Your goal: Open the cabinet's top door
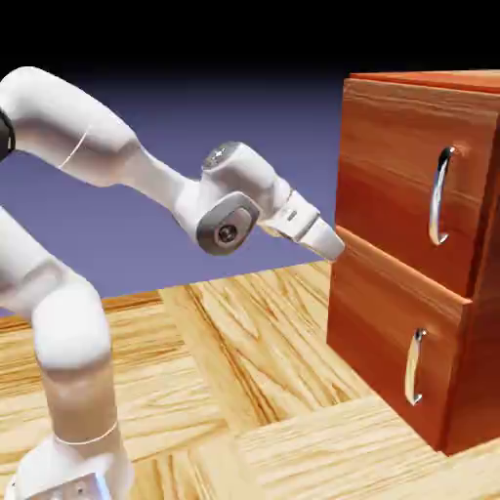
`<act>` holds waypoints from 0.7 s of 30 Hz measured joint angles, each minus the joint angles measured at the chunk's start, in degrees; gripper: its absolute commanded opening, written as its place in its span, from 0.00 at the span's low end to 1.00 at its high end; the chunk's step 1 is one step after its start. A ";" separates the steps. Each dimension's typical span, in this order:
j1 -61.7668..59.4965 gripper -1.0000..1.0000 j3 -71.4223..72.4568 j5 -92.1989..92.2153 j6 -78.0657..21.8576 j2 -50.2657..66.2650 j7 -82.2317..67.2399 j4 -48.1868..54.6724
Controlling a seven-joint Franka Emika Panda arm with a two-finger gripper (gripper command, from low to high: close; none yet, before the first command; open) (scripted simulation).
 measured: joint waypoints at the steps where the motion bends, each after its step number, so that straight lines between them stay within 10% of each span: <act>1: 0.92 0.50 -1.03 -2.49 -0.09 -0.36 1.77 0.51; 21: 19.29 0.50 -21.63 -52.33 -1.85 -7.61 37.06 10.72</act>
